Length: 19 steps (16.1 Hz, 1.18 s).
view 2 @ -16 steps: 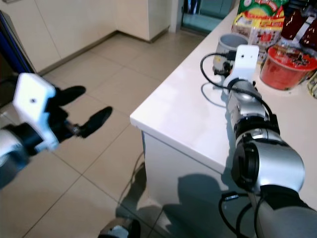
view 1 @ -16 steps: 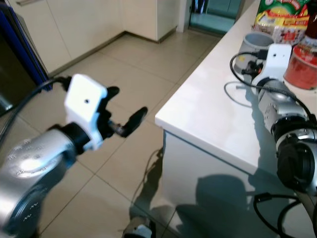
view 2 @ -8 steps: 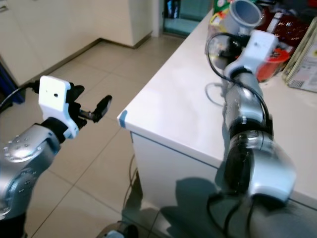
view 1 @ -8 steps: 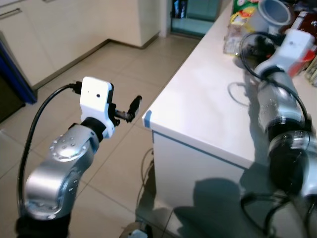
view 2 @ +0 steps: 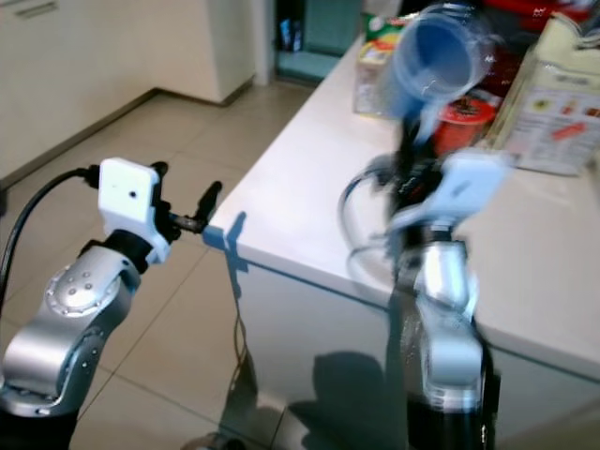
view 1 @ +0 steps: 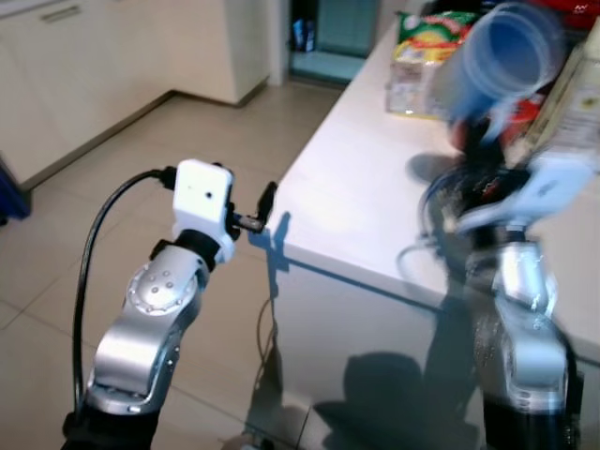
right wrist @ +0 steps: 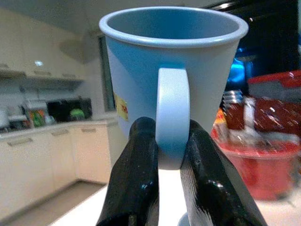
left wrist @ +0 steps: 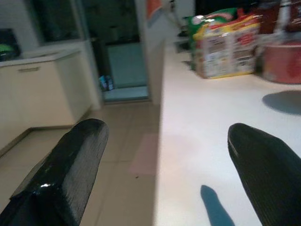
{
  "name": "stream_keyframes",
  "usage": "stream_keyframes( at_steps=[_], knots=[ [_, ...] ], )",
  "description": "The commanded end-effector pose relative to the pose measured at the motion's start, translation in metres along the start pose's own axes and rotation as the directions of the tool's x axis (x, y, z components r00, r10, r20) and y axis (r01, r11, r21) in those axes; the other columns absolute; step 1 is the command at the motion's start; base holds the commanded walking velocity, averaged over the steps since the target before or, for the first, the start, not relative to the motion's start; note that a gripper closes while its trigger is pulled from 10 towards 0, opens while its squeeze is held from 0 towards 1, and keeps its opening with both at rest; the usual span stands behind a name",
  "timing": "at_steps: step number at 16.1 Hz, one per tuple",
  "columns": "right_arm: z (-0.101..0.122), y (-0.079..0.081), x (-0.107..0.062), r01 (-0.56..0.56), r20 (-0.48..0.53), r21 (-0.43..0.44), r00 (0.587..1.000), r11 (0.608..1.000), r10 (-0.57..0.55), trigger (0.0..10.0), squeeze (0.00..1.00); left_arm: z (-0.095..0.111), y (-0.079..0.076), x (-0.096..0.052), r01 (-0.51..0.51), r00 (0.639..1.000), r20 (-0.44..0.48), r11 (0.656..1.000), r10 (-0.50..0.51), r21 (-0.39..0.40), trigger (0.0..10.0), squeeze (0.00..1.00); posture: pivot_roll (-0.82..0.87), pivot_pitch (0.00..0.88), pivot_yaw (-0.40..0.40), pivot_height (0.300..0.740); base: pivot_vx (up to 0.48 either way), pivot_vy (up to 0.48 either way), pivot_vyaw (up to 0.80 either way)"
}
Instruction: Setting the table
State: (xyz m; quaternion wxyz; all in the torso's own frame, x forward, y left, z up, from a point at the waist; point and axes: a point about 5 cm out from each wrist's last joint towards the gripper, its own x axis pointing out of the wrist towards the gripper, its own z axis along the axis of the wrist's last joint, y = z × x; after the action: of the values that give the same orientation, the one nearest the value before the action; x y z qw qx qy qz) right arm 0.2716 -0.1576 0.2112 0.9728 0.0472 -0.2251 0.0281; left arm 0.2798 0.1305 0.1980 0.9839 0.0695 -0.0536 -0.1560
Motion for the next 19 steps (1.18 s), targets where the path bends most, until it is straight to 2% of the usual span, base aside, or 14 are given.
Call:
stream_keyframes(
  at_steps=[1, 2, 3, 6, 8, 10, 11, 15, 19],
  knots=[
    [0.013, 0.001, -0.003, 0.012, 0.043, -0.018, 0.999, 1.0, -0.011, 0.0, 0.0, 0.001, -0.002, 0.004, 0.011, 1.0, 0.012, 1.0, -0.011, 0.004, 10.0, 0.0, -0.04, 0.0, 0.024, 0.74, 0.0, 0.0, 0.0],
    [0.013, 0.0, -0.01, 0.048, 0.014, -0.012, 0.999, 0.999, -0.048, 6.7, 0.0, 0.002, -0.005, 0.006, 0.008, 1.0, 0.029, 1.0, -0.008, -0.004, 10.0, 0.0, -0.04, 0.0, 0.02, 0.74, 0.0, 0.0, 0.0],
    [0.013, 0.001, -0.013, 0.075, -0.011, 0.007, 0.997, 0.997, -0.075, 10.0, 0.0, 0.003, -0.005, 0.006, 0.0, 0.999, 0.038, 1.0, 0.001, -0.021, 10.0, 0.0, -0.04, 0.0, 0.017, 0.74, 0.0, 0.0, 0.0],
    [0.005, 0.006, -0.016, 0.1, -0.109, -0.001, 0.989, 0.995, -0.099, 10.0, 0.0, 0.0, -0.006, 0.007, -0.012, 0.999, 0.04, 1.0, 0.013, -0.026, 10.0, 0.0, -0.02, 0.0, -0.011, 0.74, 0.0, 0.0, 0.0],
    [-0.005, 0.007, -0.011, 0.087, -0.181, -0.011, 0.98, 0.996, -0.087, 10.0, 0.0, 0.002, -0.006, 0.007, -0.011, 0.999, 0.047, 1.0, 0.012, -0.013, 10.0, 0.0, -0.01, 0.0, -0.013, 0.74, 0.0, 0.0, 0.0],
    [-0.01, 0.006, -0.006, 0.098, -0.269, -0.024, 0.958, 0.995, -0.101, 10.0, 0.0, 0.008, -0.002, 0.014, -0.008, 0.997, 0.073, 1.0, 0.009, -0.008, 10.0, 0.0, -0.01, 0.0, -0.001, 0.74, 0.0, 0.0, 0.0],
    [-0.01, 0.006, -0.006, 0.102, -0.281, -0.022, 0.954, 0.995, -0.104, 10.0, 0.0, 0.008, 0.0, 0.015, -0.012, 0.997, 0.073, 1.0, 0.013, -0.009, 10.0, 0.0, -0.02, 0.0, 0.021, 0.74, 0.0, 0.0, 0.0],
    [-0.013, 0.008, -0.005, 0.079, -0.297, -0.047, 0.951, 0.996, -0.089, 10.0, 0.0, 0.007, 0.007, 0.02, -0.03, 0.997, 0.073, 1.0, 0.03, -0.01, 10.0, 0.0, -0.02, 0.0, 0.028, 0.74, 0.0, 0.0, 0.0],
    [-0.012, 0.005, -0.001, 0.089, -0.311, -0.062, 0.945, 0.994, -0.104, 10.0, 0.0, 0.007, 0.004, 0.025, -0.025, 0.996, 0.08, 1.0, 0.027, -0.017, 10.0, 0.0, -0.01, 0.0, 0.021, 0.74, -0.12, 0.0, 0.0]
  ],
)
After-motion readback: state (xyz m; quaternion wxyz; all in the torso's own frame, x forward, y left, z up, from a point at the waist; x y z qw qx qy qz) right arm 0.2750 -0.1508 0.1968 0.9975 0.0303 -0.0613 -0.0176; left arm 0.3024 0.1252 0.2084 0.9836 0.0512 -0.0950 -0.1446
